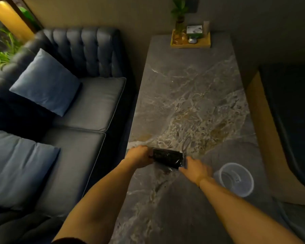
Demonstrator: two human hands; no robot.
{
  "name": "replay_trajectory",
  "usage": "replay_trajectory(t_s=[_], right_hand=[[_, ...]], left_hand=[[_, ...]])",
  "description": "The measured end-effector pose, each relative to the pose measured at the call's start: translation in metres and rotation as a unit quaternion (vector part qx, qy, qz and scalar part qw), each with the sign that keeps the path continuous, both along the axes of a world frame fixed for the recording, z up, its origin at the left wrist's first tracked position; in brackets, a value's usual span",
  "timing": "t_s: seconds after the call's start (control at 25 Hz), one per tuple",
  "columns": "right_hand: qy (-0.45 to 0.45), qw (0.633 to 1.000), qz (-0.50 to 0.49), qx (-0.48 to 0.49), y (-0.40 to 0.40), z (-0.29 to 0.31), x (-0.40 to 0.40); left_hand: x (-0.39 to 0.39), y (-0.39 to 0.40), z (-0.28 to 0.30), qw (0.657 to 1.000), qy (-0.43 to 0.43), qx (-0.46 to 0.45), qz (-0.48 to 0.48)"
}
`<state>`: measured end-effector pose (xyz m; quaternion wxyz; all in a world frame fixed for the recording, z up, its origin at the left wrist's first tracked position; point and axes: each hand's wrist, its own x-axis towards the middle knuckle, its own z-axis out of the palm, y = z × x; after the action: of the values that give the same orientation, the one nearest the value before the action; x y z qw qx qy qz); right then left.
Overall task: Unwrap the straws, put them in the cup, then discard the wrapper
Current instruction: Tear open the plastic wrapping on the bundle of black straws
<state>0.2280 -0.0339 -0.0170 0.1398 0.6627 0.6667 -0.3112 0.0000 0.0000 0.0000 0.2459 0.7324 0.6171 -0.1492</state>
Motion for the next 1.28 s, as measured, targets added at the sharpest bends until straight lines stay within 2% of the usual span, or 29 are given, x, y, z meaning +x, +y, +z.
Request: replay_trajectory(t_s=[0.16, 0.4, 0.52, 0.72, 0.84, 1.0, 1.28], right_hand=[[0.039, 0.992, -0.112, -0.05, 0.016, -0.017, -0.011], [0.077, 0.976, -0.181, -0.089, 0.031, -0.049, -0.012], [0.203, 0.93, -0.288, -0.101, 0.035, -0.061, -0.015], [0.275, 0.892, -0.342, -0.108, 0.026, -0.068, -0.016], [0.324, 0.872, -0.352, -0.1, 0.015, -0.06, -0.017], [0.384, 0.863, -0.324, -0.055, -0.005, -0.037, -0.018], [0.417, 0.882, -0.221, 0.016, -0.051, 0.03, 0.0]], left_hand=[[-0.002, 0.034, -0.017, 0.999, 0.008, 0.018, -0.031], [-0.012, 0.053, -0.053, 0.995, 0.0, -0.073, -0.065], [-0.014, 0.055, -0.063, 0.995, -0.006, -0.073, -0.065], [-0.019, 0.047, -0.067, 0.995, -0.017, -0.081, -0.055], [-0.02, 0.033, -0.06, 0.996, -0.025, -0.062, -0.053], [-0.03, 0.006, -0.044, 0.993, -0.091, -0.061, -0.034], [-0.039, -0.065, 0.002, 0.957, -0.25, -0.146, 0.012]])
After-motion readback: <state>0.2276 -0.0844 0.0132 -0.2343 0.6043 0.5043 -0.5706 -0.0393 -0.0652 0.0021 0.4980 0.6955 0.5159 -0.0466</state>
